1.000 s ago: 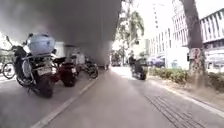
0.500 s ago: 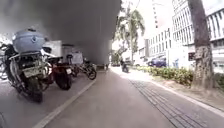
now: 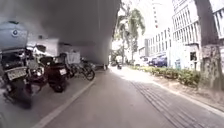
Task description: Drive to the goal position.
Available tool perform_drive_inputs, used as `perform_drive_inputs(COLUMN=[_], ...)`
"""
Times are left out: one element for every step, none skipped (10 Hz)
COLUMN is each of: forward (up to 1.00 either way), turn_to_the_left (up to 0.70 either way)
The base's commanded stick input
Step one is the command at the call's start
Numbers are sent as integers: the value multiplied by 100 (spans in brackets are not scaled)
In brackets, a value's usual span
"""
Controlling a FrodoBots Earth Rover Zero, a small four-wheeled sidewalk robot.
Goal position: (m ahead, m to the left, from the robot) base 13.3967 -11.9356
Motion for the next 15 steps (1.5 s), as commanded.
perform_drive_inputs(forward=[45,45,45,45,45,45,45,45,45,45,45,45,45,45,45], turn_to_the_left=[0,0,0,0,0,0,0,0,0,0,0,0,0,0,0])
